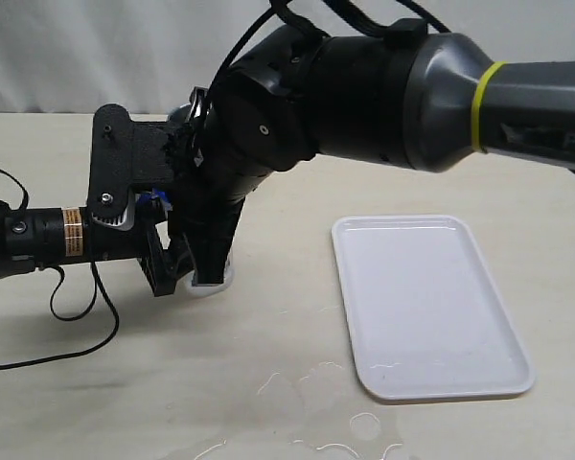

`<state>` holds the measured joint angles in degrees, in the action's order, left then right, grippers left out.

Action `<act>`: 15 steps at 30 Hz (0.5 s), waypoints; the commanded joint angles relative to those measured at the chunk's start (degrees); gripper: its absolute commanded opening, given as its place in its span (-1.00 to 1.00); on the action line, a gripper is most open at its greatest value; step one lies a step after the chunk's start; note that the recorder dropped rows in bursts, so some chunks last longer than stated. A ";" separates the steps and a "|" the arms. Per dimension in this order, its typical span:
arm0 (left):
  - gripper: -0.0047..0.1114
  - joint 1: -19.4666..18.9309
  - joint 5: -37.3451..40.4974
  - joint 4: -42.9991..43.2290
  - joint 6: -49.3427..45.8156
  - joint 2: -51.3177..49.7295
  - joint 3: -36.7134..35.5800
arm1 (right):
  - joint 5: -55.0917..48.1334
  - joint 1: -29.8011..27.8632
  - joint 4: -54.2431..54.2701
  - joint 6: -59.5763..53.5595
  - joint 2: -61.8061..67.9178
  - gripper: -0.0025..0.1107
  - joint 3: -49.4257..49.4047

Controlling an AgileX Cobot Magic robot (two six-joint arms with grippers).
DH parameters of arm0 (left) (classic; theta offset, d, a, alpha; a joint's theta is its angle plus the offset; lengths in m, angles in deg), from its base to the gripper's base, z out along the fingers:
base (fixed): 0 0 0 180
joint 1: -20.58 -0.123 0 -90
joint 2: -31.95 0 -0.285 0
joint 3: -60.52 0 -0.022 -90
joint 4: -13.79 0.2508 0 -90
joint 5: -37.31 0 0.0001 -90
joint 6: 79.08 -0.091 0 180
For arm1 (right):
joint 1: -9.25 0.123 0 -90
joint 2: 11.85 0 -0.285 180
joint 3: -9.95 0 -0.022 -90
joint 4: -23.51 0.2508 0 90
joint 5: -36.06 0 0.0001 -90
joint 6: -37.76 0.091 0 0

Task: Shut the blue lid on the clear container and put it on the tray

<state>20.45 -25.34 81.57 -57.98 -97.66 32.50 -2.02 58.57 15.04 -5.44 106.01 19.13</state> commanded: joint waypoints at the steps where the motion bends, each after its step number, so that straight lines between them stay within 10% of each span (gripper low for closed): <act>1: -0.92 0.85 -7.32 3.64 -1.43 0.57 0.19 | -5.27 -0.60 7.33 1.22 0.95 -0.07 -1.99; 15: -0.92 0.85 -7.32 4.00 -1.43 0.57 0.19 | -10.88 -3.86 9.13 0.02 -6.25 -0.09 0.76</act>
<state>21.06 -29.46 85.96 -59.46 -97.66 32.50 -11.17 54.93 23.51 -3.51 100.45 19.70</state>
